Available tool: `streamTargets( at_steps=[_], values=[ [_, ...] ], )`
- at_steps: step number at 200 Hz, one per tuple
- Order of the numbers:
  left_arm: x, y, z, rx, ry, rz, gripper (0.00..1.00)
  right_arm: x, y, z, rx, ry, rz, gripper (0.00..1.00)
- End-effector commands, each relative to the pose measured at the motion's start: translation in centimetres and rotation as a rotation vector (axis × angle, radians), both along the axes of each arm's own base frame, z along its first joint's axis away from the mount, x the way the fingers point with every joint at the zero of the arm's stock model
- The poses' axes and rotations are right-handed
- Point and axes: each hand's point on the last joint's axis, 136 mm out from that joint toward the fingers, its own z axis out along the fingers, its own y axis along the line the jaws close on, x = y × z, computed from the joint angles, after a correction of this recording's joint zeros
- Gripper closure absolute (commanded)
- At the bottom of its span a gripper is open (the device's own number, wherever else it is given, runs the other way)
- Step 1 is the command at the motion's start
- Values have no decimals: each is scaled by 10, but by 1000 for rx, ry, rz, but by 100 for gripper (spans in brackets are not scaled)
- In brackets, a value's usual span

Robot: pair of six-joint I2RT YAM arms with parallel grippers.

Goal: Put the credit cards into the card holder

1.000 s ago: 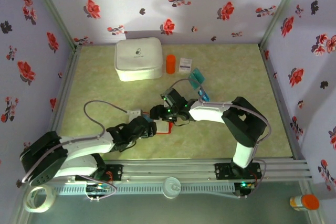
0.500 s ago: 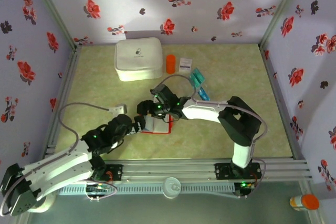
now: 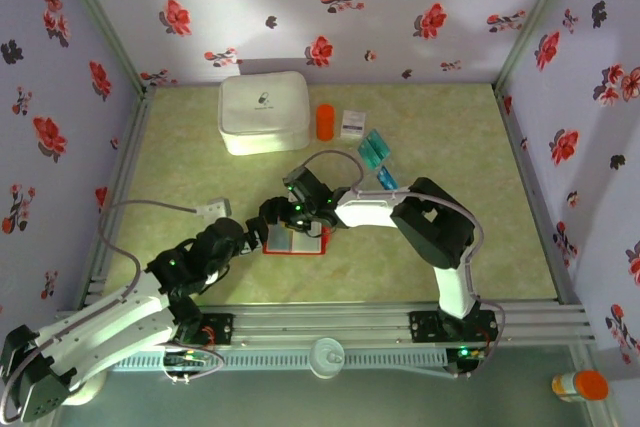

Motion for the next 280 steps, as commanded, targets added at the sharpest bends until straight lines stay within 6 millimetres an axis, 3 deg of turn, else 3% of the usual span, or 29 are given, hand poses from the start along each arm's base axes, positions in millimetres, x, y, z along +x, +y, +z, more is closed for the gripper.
streamTargets(
  at_steps=[1,80,150,183,230,258,280],
  values=[
    [2,7,-4,19,2,38,0,-1,2,9,25,3,0,30],
    [3,1,-16,35,30,22,0,22,-12,47,93,-40,-43,30],
    [17,-24,-19,57,48,-36,0,36,-43,74,62,-98,-70,30],
    [21,-30,-19,80,61,-48,0,29,-65,66,23,-104,-86,31],
    [15,-26,-26,81,77,-48,0,9,-100,31,-137,-92,-75,32],
    [13,-28,-30,69,94,-56,0,6,-111,16,-215,-88,-58,40],
    [13,-33,-33,59,107,-68,0,6,-113,5,-257,-82,-45,53]
  ],
)
